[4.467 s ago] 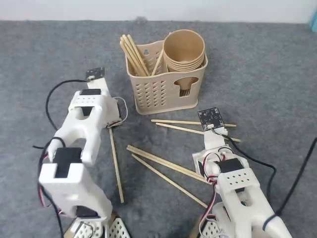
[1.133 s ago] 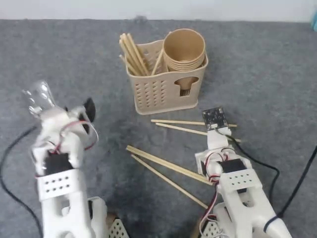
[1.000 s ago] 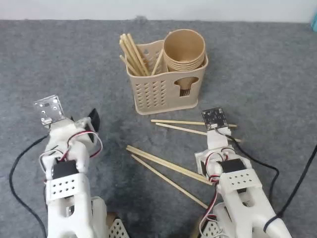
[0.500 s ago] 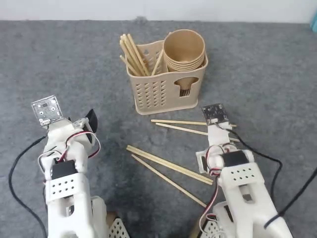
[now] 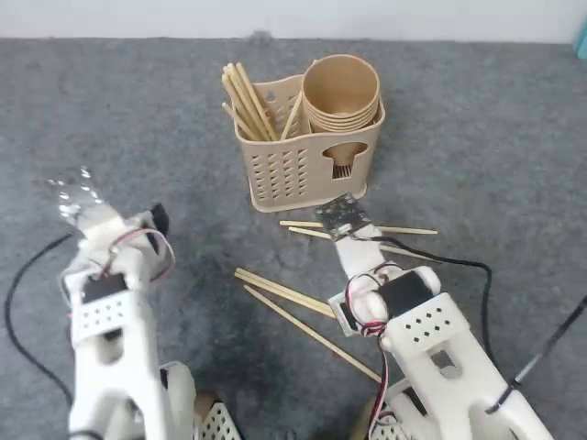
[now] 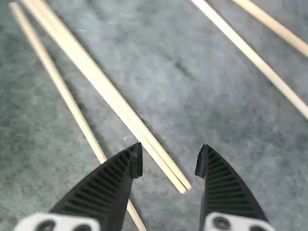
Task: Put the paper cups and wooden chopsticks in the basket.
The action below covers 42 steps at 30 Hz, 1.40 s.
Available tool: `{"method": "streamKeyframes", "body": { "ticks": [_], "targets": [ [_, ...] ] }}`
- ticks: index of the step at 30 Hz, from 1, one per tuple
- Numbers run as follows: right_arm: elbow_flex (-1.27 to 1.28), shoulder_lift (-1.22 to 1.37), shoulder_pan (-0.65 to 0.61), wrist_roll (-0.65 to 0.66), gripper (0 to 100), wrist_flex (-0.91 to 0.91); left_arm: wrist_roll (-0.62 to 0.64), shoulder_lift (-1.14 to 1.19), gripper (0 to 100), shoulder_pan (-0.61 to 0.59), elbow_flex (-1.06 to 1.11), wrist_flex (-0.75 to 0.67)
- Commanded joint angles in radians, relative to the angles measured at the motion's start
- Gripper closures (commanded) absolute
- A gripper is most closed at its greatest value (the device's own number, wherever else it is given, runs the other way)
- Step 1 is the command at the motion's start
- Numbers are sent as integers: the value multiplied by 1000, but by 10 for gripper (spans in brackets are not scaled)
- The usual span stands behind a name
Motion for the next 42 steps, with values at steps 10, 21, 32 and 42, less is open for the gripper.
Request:
{"method": "streamKeyframes", "body": {
  "ticks": [10,21,32,42],
  "targets": [
    [-66,234,-225,8,811,-317,-6,219,764,-20,-163,-6],
    [-327,716,-295,5,811,-538,20,226,764,-49,-165,-40],
    [-367,773,-220,5,811,-550,87,226,764,-66,-165,-55],
    [-364,659,-219,5,811,-449,87,226,764,-64,-163,-54]
  ]
}}
